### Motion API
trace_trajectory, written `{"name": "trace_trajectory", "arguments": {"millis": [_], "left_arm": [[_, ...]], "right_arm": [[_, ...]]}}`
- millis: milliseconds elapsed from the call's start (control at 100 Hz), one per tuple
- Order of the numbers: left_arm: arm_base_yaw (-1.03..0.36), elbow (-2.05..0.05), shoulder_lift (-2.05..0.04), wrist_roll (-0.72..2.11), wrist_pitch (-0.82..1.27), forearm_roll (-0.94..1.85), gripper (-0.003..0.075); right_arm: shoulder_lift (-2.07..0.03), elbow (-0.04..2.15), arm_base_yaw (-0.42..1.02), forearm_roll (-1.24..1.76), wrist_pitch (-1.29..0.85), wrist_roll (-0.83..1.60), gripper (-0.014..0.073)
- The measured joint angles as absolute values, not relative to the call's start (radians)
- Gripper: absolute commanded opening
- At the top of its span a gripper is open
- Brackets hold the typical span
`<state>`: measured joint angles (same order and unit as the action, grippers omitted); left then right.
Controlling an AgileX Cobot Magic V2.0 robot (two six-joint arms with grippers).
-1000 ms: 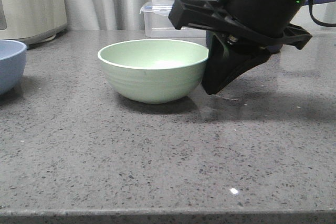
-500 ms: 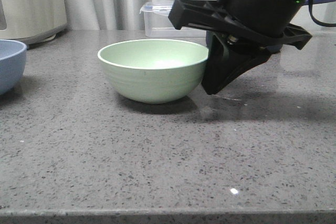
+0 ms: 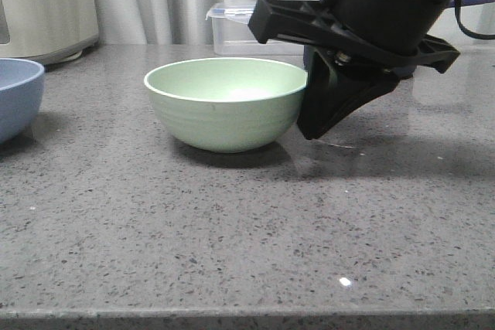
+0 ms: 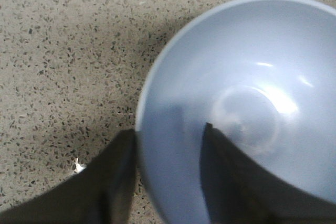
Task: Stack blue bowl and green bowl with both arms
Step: 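Lower the left gripper onto the light blue bowl rim and grasp it, then lift the blue bowl with the left gripper and carry it over the green bowl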
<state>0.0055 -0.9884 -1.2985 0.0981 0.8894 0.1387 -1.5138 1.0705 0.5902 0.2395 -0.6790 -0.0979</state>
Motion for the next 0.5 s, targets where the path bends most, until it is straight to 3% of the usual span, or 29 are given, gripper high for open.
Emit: {"name": "trace_trajectory", "arguments": {"millis": [120, 500], "left_arm": [[0.006, -0.988, -1.299, 0.098, 0.892, 0.139, -0.002], [0.006, -1.037, -1.3, 0.097, 0.937, 0.169, -0.002]], "right_arm": [[-1.514, 1.071, 0.59, 0.24, -0.679, -0.098, -0.0008], [-1.514, 1.071, 0.59, 0.24, -0.681, -0.098, -0.0008]]}}
